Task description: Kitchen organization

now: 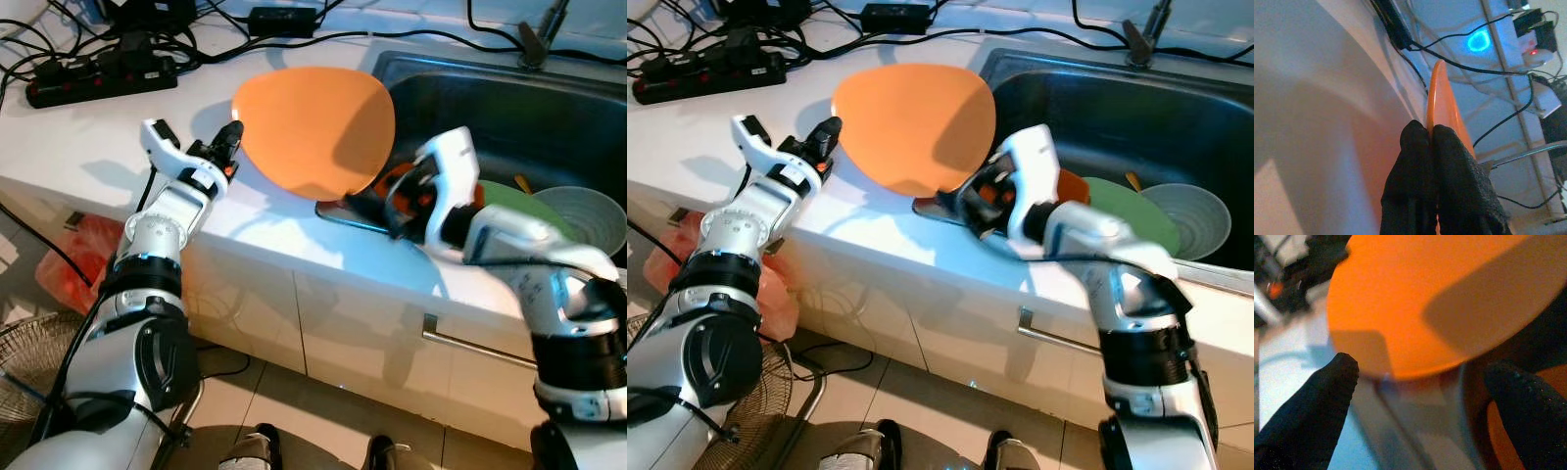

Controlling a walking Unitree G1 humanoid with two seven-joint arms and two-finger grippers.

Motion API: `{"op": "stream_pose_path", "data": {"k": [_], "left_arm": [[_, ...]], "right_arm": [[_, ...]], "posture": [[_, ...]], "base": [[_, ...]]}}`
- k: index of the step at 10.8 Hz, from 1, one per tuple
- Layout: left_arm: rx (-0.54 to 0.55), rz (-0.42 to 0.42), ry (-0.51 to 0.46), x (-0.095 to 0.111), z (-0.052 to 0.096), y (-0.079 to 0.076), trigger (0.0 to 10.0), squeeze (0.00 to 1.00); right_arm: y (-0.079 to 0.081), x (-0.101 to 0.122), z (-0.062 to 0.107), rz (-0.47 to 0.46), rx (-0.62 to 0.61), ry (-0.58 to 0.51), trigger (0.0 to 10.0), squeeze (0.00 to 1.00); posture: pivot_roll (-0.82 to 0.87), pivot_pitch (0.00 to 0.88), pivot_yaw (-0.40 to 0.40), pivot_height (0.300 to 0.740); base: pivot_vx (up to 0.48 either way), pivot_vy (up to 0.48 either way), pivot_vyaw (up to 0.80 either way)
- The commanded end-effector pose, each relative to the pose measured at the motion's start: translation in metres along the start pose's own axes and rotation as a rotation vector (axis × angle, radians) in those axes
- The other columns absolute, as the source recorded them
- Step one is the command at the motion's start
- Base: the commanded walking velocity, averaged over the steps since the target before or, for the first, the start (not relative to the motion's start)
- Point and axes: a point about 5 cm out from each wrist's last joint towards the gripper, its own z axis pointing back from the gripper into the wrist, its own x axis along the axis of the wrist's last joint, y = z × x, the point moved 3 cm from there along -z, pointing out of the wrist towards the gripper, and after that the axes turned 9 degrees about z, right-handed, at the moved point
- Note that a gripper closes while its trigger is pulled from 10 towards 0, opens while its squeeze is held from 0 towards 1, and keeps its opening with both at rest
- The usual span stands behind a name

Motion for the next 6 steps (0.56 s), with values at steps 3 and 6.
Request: {"op": "stream_pose_path", "data": {"k": [3,6], "left_arm": [[0.089,0.057,0.040,-0.014,0.016,0.035,0.0,0.00],[0.048,0.066,0.025,-0.009,0.017,0.032,0.0,0.00]], "right_arm": [[-0.007,0.014,-0.003,-0.076,-0.034,-0.070,10.0,0.00],[-0.015,0.024,-0.013,-0.254,-0.047,-0.129,10.0,0.00]], "posture": [[0.02,0.194,0.038,0.740],[0.02,0.197,0.035,0.740]], "base": [[0.000,0.000,0.00],[0.000,0.000,0.00]]}}
